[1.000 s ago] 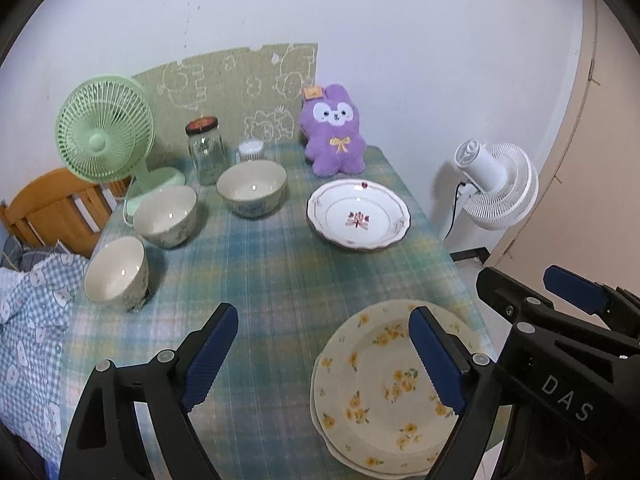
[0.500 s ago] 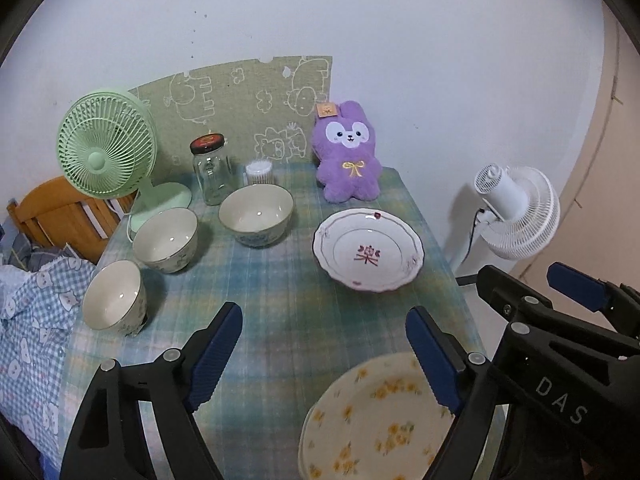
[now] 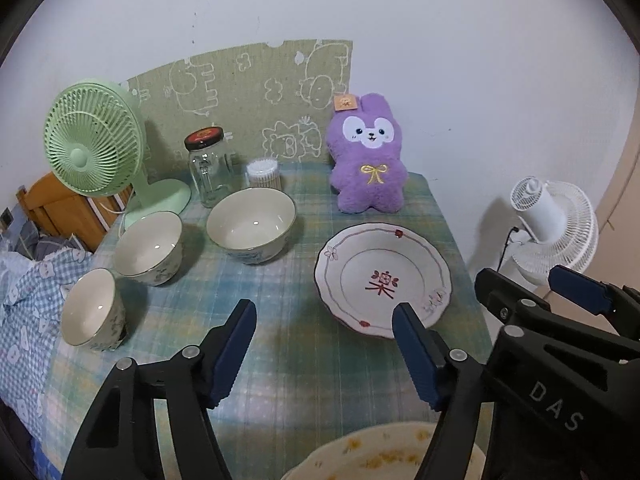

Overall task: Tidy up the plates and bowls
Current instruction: 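Move both tools to the rim of the white red-pattern plate, then close both tools on the red-pattern plate's rim, then lift the red-pattern plate with both tools off the table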

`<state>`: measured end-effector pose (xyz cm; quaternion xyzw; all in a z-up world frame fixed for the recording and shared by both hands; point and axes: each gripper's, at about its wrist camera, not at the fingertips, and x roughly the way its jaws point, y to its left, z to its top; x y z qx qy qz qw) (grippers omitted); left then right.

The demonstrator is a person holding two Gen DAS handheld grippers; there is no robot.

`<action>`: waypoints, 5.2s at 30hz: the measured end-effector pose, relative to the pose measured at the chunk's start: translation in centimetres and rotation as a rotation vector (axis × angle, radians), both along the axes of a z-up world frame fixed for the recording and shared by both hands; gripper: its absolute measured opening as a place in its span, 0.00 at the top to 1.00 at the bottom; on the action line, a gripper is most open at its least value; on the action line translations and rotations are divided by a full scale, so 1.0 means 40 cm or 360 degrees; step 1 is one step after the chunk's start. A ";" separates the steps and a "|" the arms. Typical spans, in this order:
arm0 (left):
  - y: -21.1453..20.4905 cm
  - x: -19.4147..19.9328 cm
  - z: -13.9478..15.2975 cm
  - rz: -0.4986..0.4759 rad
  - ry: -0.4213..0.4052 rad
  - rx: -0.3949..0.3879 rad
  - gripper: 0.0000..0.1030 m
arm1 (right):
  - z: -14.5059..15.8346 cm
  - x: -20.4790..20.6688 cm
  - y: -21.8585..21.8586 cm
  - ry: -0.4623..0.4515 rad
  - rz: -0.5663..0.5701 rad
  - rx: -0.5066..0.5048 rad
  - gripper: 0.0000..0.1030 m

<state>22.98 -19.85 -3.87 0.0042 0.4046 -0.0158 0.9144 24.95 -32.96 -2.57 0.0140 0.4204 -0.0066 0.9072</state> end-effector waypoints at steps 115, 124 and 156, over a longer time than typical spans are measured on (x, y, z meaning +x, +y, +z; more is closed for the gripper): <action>-0.024 0.261 -0.294 0.0052 0.0380 0.0185 0.62 | -0.330 0.275 -0.048 0.0383 -0.0125 0.0024 0.56; -0.001 0.199 -0.256 0.0021 0.0339 0.0182 0.62 | -0.280 0.196 -0.022 0.0342 -0.0158 0.0025 0.56; 0.045 -0.092 -0.065 -0.0178 0.0174 0.0181 0.62 | -0.084 -0.143 0.036 0.0233 -0.0363 0.0007 0.56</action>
